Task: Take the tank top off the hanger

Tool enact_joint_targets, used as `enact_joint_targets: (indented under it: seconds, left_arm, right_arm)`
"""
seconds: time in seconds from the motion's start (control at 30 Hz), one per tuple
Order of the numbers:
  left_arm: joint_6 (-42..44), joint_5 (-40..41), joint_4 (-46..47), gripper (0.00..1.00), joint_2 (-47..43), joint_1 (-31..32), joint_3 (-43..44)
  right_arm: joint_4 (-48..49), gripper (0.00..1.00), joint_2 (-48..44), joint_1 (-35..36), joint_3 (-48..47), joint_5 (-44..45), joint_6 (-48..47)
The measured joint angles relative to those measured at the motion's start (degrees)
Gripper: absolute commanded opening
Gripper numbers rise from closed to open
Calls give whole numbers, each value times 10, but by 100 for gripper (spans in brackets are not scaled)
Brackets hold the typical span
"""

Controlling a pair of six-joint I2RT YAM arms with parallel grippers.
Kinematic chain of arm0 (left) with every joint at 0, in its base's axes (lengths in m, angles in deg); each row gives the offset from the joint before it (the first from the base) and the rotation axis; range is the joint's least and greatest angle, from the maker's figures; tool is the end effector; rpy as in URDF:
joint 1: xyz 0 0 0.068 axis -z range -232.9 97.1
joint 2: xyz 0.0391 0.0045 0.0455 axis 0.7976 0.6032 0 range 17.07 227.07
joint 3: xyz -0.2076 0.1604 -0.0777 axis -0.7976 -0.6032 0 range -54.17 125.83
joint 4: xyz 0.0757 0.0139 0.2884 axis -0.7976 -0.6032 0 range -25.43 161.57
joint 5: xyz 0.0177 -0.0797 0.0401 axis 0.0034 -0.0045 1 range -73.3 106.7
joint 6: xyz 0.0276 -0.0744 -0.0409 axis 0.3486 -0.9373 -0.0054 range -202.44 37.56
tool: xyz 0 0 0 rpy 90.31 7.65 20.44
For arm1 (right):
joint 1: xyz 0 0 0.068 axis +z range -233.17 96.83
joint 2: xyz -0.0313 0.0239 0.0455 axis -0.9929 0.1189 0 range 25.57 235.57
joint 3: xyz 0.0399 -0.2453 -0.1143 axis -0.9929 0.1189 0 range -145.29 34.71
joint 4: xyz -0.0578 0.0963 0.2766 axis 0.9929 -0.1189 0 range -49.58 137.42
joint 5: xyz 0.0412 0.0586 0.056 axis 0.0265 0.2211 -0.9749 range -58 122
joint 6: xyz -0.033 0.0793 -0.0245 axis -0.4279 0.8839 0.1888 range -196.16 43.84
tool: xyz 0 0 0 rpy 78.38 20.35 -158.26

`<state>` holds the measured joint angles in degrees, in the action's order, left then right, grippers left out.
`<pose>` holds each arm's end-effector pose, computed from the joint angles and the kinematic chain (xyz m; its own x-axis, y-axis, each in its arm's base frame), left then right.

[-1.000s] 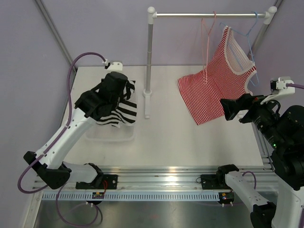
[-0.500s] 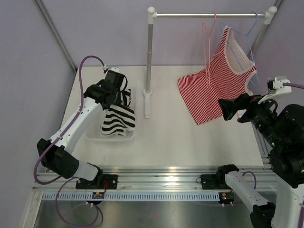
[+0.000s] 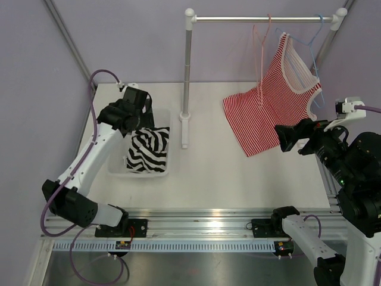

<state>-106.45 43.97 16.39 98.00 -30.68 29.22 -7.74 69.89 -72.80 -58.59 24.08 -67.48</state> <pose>0.3353 -0.0977 0.3320 -0.7050 -0.1026 -0.7018 -0.2274 0.9700 0.0866 0.1197 0.0331 0.5359 -0.1518 0.1242 -0.9806 -0.2936 0.9416 0.1647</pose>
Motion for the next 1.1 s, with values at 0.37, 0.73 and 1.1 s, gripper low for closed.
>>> enact_joint_targets:
  seconds: [0.37, 0.73, 1.1]
  left_arm:
    - [49, 39, 12, 99, -318, 1, 1]
    - [71, 78, -100, 99, -439, 0, -27]
    - [66, 81, -131, 99, -584, 0, -82]
  right_arm:
    - [-22, 99, -30, 3, 85, 101, -4]
    - [-83, 100, -139, 51, 128, 189, -6]
    - [-113, 99, -139, 54, 144, 210, 0]
